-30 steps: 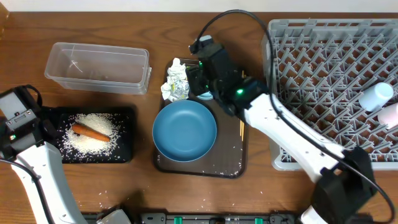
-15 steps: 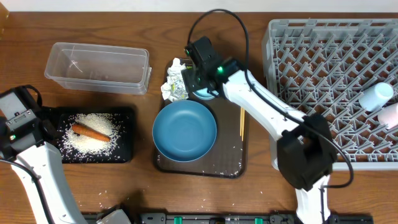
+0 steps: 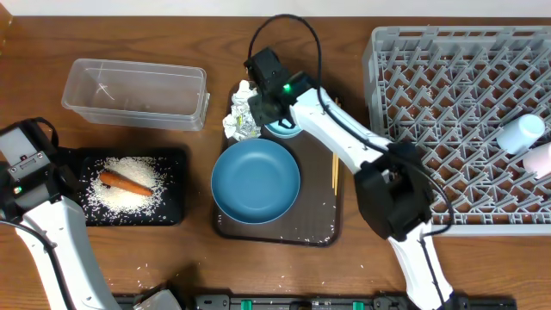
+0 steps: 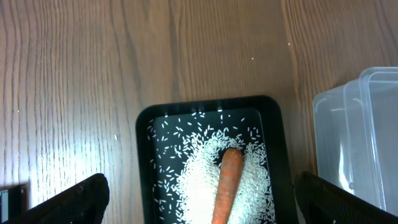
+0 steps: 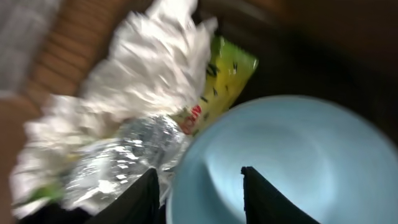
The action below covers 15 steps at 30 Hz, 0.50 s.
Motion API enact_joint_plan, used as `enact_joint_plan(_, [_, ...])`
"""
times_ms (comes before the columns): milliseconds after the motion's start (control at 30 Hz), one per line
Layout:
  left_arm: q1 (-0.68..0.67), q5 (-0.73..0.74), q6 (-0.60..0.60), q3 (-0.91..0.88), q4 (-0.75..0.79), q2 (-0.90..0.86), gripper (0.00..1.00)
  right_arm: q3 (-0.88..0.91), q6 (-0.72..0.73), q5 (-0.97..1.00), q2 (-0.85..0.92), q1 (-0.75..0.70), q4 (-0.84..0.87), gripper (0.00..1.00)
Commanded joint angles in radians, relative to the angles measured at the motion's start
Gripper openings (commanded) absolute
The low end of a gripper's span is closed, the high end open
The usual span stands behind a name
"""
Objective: Sort waste into correct bins and load items into the dishwasher rack
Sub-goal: 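Return the right gripper to the tray and grasp the light-blue bowl rim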
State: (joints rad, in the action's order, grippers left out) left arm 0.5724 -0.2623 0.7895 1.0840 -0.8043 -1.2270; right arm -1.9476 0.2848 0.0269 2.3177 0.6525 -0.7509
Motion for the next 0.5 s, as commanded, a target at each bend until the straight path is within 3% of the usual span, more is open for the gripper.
enact_joint_plan(0, [0.002, -0.016, 0.013, 0.0, -0.002, -0.002, 0.97, -0.013, 0.02, 0.031, 0.024, 0.016, 0.0, 0.42])
enact_joint_plan(233, [0.002, -0.016, 0.013, 0.0, -0.002, -0.002, 0.97, -0.013, 0.036, 0.06, 0.032, 0.02, -0.003, 0.43])
enact_joint_plan(467, [0.002, -0.016, 0.013, 0.0, -0.002, -0.002, 0.97, -0.013, 0.064, 0.055, 0.032, 0.023, -0.018, 0.15])
